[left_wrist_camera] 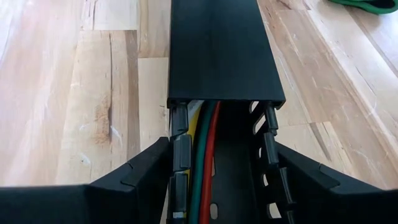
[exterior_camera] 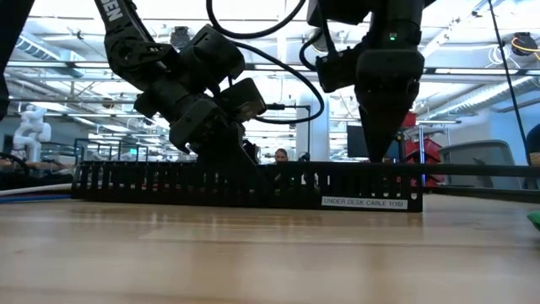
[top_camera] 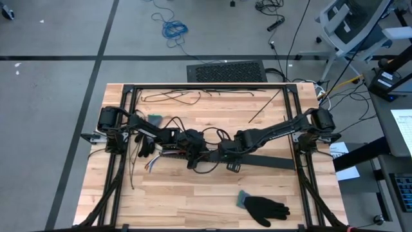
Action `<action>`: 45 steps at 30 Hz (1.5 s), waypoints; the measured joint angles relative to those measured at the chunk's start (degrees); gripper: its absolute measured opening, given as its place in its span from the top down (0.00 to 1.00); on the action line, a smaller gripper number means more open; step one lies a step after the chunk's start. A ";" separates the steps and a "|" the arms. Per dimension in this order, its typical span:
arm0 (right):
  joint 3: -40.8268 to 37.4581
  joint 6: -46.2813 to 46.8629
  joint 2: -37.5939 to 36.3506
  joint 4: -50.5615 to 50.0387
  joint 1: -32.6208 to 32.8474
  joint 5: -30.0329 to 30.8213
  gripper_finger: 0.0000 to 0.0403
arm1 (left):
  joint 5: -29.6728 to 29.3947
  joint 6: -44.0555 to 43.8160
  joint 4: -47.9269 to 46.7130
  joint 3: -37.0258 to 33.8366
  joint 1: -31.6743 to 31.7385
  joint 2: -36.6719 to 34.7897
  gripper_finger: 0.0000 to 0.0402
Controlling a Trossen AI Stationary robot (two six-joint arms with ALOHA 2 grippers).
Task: Ziptie cables
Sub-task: Close the cable duct with the cable duct cover
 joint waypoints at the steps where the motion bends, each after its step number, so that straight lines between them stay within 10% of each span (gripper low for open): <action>1: 0.00 -0.08 0.00 0.34 -0.02 -0.14 0.73 | 0.00 0.08 0.00 0.00 0.00 0.00 0.41; 34: 0.11 -4.54 5.35 13.75 -2.23 1.59 0.73 | -1.37 2.46 1.02 -0.13 -0.07 -0.02 0.41; 45: 0.11 -4.76 5.60 15.36 -2.31 1.72 0.73 | -0.17 1.27 2.35 0.86 0.15 -0.15 0.24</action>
